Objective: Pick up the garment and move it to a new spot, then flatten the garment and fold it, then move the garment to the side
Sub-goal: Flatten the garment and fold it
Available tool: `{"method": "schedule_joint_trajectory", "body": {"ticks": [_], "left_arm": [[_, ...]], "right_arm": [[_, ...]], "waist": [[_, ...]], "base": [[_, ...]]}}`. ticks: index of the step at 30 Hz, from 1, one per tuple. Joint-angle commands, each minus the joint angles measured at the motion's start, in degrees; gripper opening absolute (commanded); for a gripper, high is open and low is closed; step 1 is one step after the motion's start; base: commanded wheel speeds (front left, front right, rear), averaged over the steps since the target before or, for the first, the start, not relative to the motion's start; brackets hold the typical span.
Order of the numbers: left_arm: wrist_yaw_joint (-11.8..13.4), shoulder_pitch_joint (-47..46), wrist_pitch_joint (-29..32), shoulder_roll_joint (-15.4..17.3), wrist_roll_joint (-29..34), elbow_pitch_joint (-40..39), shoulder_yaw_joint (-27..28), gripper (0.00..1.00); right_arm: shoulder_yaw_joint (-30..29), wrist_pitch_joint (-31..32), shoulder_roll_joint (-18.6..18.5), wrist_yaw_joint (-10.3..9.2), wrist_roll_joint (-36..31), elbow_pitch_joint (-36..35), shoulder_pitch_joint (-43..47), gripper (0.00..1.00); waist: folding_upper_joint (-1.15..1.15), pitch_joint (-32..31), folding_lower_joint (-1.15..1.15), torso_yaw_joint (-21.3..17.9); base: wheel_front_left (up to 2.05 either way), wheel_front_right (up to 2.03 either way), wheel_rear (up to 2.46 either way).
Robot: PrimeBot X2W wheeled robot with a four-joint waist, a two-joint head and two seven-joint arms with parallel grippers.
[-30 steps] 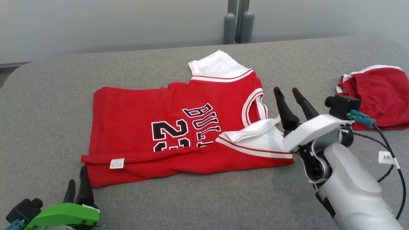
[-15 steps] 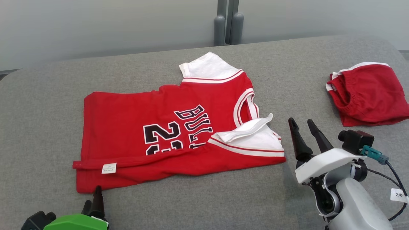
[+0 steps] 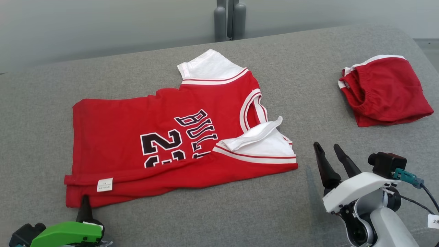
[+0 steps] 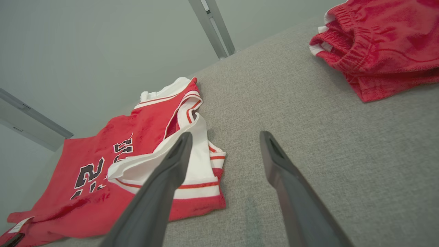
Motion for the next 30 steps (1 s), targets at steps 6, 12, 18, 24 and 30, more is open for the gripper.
{"method": "schedule_joint_trajectory", "body": {"ticks": [6,12,18,24,30], "left_arm": [[-2.4,-0.4,-2.8,0.5,-0.6,-2.9,1.9,0.0],[-2.1,1.8,-2.3,0.2,-0.8,-7.0,1.7,0.0],[-0.8,2.5,-2.2,-0.2,0.3,-8.0,0.6,0.0],[-0.5,1.4,-2.0,-0.7,0.8,-7.9,0.0,0.0],[-0.6,0.6,-2.0,-0.8,0.8,-7.4,-0.4,0.0]], "right_arm": [[-1.8,4.4,0.4,0.0,-1.0,-0.3,4.1,1.0],[-2.1,6.7,1.1,0.0,-1.2,0.2,5.4,1.0],[-0.9,8.8,1.9,0.0,-0.9,1.8,4.6,1.0],[0.9,9.6,2.2,0.0,-1.0,5.9,1.7,1.0],[1.8,9.8,2.4,-0.01,-0.7,12.2,-2.0,1.0]], "waist": [[0.0,-0.3,0.0,1.3],[0.0,-0.3,0.0,2.1],[0.0,0.1,0.0,2.8],[0.0,0.7,0.0,3.4],[0.0,1.1,0.0,4.5]], "base": [[0.0,0.0,0.0],[0.0,0.0,0.0],[0.0,0.0,0.0],[0.0,0.0,0.0],[0.0,0.0,0.0]]}}
